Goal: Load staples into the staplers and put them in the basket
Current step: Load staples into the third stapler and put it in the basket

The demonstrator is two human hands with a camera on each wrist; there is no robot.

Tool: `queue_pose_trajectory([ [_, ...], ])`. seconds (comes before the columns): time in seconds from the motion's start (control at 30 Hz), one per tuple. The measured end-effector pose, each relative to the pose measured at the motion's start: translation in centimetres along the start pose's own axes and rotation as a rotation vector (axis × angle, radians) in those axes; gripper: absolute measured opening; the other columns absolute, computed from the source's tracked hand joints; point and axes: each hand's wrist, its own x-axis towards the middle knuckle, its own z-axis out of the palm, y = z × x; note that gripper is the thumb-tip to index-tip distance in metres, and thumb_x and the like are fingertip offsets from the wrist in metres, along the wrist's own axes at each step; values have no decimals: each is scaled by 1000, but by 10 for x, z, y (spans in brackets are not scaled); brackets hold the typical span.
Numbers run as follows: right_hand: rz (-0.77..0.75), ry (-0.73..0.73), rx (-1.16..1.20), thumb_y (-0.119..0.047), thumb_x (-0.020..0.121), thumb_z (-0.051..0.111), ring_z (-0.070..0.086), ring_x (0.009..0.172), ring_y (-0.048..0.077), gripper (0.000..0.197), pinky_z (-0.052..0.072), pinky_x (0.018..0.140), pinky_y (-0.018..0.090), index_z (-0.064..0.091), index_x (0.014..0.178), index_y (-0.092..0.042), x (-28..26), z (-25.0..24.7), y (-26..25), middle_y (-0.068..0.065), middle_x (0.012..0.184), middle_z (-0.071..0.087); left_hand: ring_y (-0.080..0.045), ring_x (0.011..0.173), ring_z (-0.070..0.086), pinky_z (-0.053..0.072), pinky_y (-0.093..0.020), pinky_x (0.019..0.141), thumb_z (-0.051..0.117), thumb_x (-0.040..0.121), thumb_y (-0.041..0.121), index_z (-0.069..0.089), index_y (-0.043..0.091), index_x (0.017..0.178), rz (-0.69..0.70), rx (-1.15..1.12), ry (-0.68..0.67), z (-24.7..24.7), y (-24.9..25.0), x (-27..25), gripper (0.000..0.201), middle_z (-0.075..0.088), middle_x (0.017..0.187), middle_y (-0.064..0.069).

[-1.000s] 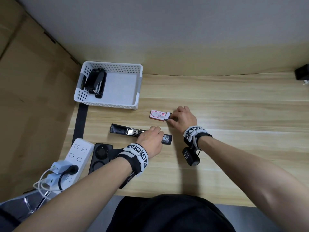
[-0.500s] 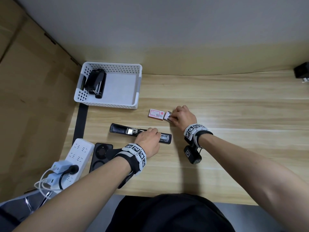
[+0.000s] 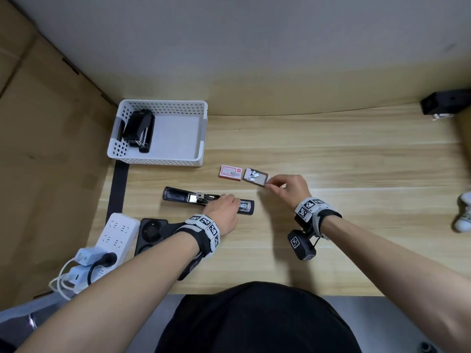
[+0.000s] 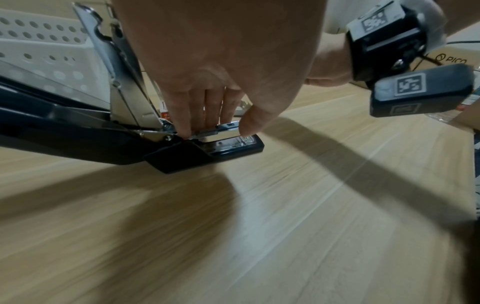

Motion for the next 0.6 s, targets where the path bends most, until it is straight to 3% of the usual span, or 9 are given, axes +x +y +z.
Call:
queue_pose_trajectory([
  [0.13,90,-43,4,-18,78,76,67,82,14,13,53,81,28,75,91,-20,-18,2,13,-3,87,73,-25,117,46,46,-41,85,44,91,17,47,10,128,-1,10,-8,0,2,3,37,48,124,-6],
  [0.27,147,-53,-70,-21,76,75,63,81,14,6,43,70,22,77,82,-22,-30,7,22,-5,86,68,-25,118,45,45,-43,87,45,92,18,46,10,128,-7,18,-32,2,2,5,38,47,125,-6],
  [0.4,125,-28,-105,-14,78,73,63,82,16,10,38,69,20,77,78,-23,-38,13,32,-4,88,67,-25,118,45,46,-44,86,44,92,18,46,9,128,-16,16,-27,6,2,7,38,46,125,-6],
  [0.6,113,-5,-48,-22,75,73,60,78,13,15,49,74,29,70,90,-23,-48,18,37,-6,86,62,-26,118,44,46,-44,89,44,91,16,46,9,129,-11,15,-36,9,0,9,39,45,125,-7],
])
